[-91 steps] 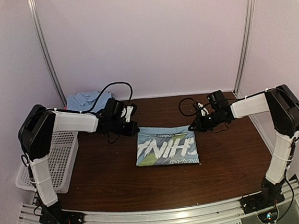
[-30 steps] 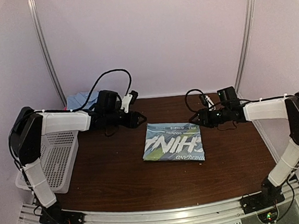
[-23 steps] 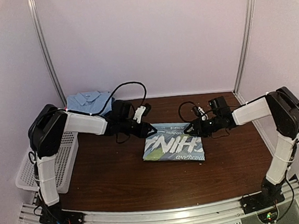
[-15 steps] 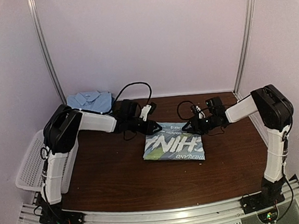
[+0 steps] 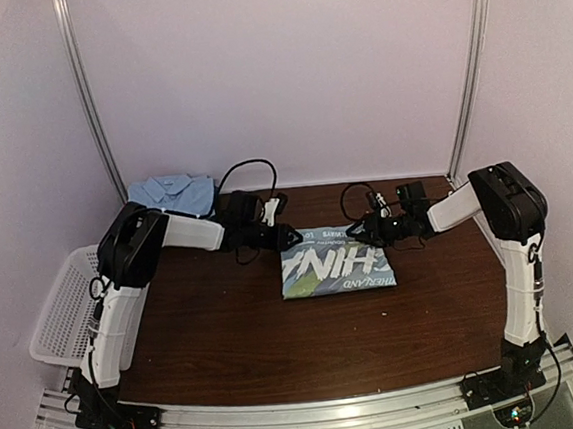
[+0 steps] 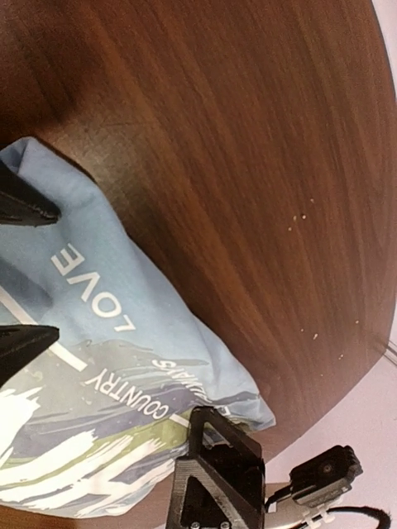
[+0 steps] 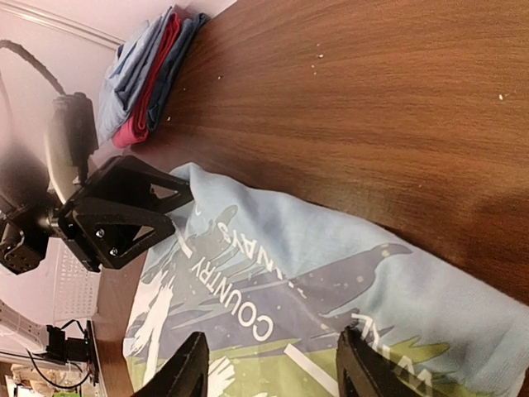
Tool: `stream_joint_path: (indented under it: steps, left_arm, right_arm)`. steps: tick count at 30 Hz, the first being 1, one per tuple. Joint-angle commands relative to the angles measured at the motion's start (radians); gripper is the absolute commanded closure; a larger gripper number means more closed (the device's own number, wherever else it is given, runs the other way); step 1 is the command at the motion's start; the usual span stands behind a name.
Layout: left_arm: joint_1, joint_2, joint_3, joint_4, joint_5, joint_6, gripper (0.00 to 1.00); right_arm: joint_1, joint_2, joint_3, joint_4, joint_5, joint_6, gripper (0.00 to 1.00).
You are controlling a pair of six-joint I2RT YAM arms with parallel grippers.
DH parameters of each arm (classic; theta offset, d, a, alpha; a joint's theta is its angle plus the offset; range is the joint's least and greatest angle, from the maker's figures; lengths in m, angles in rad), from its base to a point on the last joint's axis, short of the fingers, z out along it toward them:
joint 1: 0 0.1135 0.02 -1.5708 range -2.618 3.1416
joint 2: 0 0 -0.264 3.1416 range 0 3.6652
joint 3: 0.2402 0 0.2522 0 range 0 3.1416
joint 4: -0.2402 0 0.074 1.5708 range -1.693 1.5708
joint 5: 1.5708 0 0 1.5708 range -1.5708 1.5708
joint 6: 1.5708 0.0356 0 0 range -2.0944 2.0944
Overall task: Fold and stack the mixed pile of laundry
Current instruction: Smooth out the square-folded T-shirt at the center of the board.
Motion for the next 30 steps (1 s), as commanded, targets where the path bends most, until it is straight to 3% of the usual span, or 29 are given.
stream_joint_path:
  steps: [1,6,7,9,13,18,22,30]
  left_arm:
    - [0.02,-0.083,-0.056,-0.048,-0.039,0.01,0.54]
    - [0.005,-0.29,-0.172,-0.013,0.048,0.038,0.34]
    - [-0.011,-0.33,-0.194,-0.019,0.034,0.047,0.24]
    - [-0.053,-0.388,-0.218,-0.045,0.024,0.056,0.14]
    - [-0.139,-0.436,-0.293,-0.007,0.095,-0.015,0.13]
    - [-0.232,-0.398,-0.38,0.114,0.153,-0.09,0.15]
    - [-0.223,-0.322,-0.445,0.217,0.161,-0.157,0.18]
    - [-0.172,-0.313,-0.566,0.191,0.044,-0.116,0.21]
  right_arm:
    - [-0.01,-0.102,-0.036,-0.105,0.042,-0.015,0.42]
    - [0.003,-0.29,-0.088,-0.098,-0.042,0.067,0.24]
    - [0.016,-0.319,-0.109,-0.085,-0.056,0.093,0.21]
    - [0.057,-0.382,-0.155,-0.086,-0.065,0.126,0.17]
    - [0.145,-0.438,-0.24,-0.077,-0.054,0.179,0.15]
    - [0.19,-0.419,-0.369,0.083,-0.074,0.283,0.19]
    - [0.18,-0.348,-0.434,0.164,-0.085,0.298,0.24]
    - [0.087,-0.3,-0.528,0.097,-0.061,0.191,0.32]
